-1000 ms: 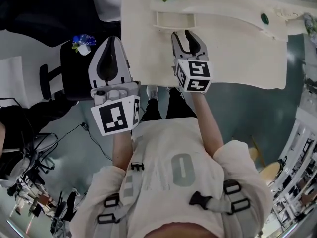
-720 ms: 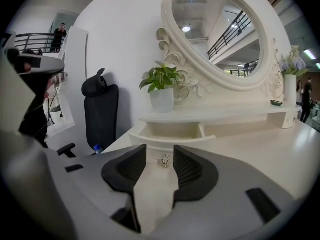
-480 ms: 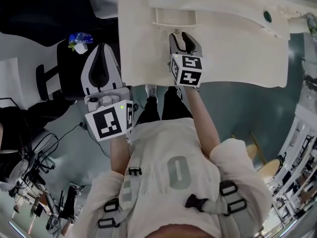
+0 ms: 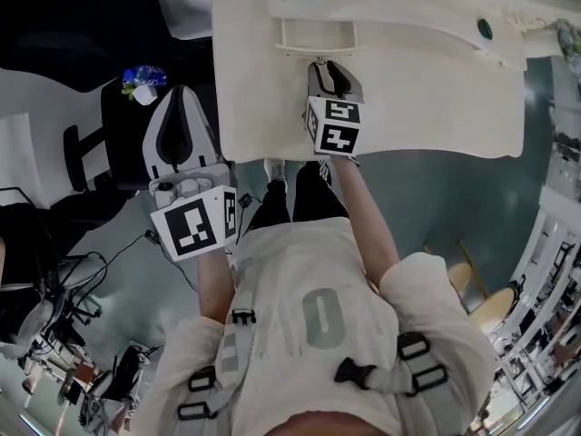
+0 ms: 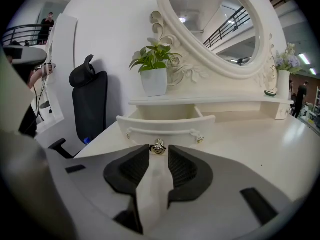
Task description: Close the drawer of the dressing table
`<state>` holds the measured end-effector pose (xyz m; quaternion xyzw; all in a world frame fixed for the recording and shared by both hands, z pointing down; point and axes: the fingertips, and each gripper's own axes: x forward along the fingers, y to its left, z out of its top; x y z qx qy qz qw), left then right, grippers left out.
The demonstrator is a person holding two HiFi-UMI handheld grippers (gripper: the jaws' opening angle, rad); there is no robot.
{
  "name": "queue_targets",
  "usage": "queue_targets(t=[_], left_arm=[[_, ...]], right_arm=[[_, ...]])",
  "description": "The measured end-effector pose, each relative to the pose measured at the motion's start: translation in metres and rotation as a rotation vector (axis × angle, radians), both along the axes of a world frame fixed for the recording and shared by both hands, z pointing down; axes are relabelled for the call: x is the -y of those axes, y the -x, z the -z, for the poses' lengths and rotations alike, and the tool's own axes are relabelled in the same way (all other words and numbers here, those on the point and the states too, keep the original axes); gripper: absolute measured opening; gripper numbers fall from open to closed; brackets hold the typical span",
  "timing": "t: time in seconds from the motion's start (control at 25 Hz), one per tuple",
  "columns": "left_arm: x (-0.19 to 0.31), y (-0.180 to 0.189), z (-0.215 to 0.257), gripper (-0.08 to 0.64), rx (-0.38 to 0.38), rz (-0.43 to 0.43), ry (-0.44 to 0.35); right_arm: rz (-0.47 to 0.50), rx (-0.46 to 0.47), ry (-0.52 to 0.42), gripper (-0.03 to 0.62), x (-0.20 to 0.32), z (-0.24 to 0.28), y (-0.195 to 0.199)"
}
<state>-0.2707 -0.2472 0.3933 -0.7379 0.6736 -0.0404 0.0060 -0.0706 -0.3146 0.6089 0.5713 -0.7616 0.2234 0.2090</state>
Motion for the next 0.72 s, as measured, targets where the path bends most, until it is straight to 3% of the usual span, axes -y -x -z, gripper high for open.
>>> queue_targets(t=[0.72], left_arm=[[-0.0006, 0.0038, 0.0053, 0.02, -0.007, 0.004, -0.011]], right_arm=[[0.003, -0.042, 0.002, 0.106, 0.0001, 0.0005, 0.0003]])
